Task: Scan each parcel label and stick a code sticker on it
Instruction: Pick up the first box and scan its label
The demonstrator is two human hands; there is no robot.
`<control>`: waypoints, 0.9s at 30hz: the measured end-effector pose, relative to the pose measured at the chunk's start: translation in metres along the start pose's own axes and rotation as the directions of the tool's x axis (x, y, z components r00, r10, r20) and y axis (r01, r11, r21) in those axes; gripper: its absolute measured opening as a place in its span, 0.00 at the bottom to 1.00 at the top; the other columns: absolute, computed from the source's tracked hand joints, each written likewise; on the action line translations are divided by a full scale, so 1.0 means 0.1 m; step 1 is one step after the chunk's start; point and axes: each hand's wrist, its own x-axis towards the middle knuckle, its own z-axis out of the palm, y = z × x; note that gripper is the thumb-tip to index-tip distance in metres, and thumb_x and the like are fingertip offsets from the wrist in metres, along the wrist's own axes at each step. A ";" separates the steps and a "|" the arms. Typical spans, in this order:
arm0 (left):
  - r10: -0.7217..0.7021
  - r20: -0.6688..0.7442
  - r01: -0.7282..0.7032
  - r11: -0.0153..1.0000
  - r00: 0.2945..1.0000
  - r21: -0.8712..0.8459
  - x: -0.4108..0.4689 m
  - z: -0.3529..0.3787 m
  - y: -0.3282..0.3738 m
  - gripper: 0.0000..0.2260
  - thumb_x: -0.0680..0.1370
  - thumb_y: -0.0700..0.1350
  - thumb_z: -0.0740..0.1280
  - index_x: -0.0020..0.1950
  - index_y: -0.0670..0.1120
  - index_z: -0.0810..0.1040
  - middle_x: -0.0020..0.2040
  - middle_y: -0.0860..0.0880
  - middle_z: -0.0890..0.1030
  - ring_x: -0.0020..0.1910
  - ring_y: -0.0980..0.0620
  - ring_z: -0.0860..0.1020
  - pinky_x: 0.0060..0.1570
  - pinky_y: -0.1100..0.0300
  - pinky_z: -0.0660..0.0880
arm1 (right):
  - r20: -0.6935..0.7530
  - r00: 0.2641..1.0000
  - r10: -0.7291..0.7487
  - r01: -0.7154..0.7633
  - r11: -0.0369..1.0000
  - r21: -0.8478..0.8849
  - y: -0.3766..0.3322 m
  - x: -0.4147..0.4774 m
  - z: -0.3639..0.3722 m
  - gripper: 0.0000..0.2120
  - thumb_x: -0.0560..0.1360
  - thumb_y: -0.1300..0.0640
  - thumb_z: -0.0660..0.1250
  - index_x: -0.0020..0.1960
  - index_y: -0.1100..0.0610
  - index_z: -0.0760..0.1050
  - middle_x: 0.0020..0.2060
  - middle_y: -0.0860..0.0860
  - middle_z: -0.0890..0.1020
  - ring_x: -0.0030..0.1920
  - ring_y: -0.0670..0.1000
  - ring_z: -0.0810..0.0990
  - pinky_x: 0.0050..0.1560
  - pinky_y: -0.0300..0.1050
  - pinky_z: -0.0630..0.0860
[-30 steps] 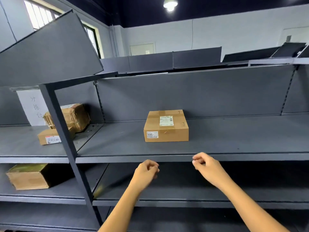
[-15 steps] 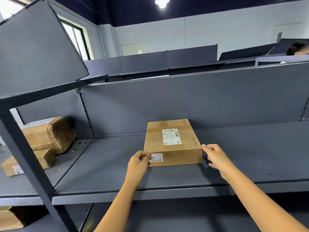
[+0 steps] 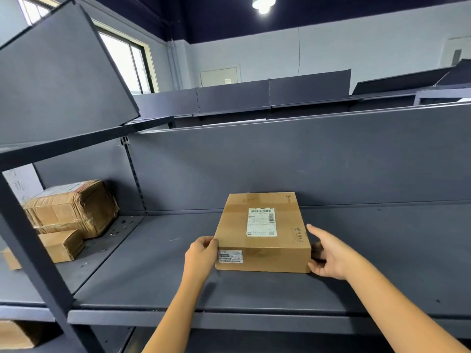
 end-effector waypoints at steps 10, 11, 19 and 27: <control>-0.015 -0.069 0.010 0.997 0.998 -0.078 -0.02 -0.01 -0.13 0.10 0.79 0.44 0.59 0.52 0.46 0.81 0.45 0.52 0.82 0.45 0.55 0.79 0.39 0.65 0.71 | 0.200 0.979 -0.041 0.025 0.996 0.081 -0.02 -0.01 -0.05 0.23 0.70 0.52 0.73 0.61 0.58 0.71 0.58 0.60 0.76 0.56 0.61 0.78 0.58 0.62 0.75; -0.014 -0.052 0.009 0.995 0.999 -0.096 -0.02 -0.02 -0.14 0.11 0.79 0.44 0.59 0.51 0.46 0.81 0.46 0.52 0.82 0.47 0.54 0.79 0.42 0.63 0.73 | 0.212 0.976 -0.053 0.040 0.997 0.062 -0.01 -0.02 -0.05 0.20 0.71 0.54 0.72 0.60 0.57 0.72 0.58 0.60 0.76 0.57 0.61 0.77 0.58 0.63 0.75; -0.097 -0.130 0.053 0.951 0.987 -0.303 -0.05 -0.14 -0.34 0.09 0.80 0.40 0.59 0.51 0.46 0.79 0.49 0.49 0.81 0.45 0.50 0.80 0.54 0.52 0.75 | 0.225 0.898 -0.377 0.308 0.907 0.288 0.14 0.01 -0.15 0.33 0.58 0.69 0.74 0.60 0.56 0.70 0.55 0.57 0.79 0.53 0.57 0.79 0.48 0.56 0.78; -0.093 -0.076 0.060 0.933 0.993 -0.355 -0.16 -0.05 -0.38 0.10 0.80 0.36 0.57 0.48 0.41 0.79 0.47 0.43 0.81 0.43 0.47 0.79 0.41 0.62 0.74 | 0.334 0.776 -0.534 0.351 0.807 0.475 0.16 -0.02 -0.13 0.30 0.56 0.69 0.71 0.56 0.53 0.71 0.50 0.56 0.79 0.46 0.54 0.81 0.37 0.47 0.81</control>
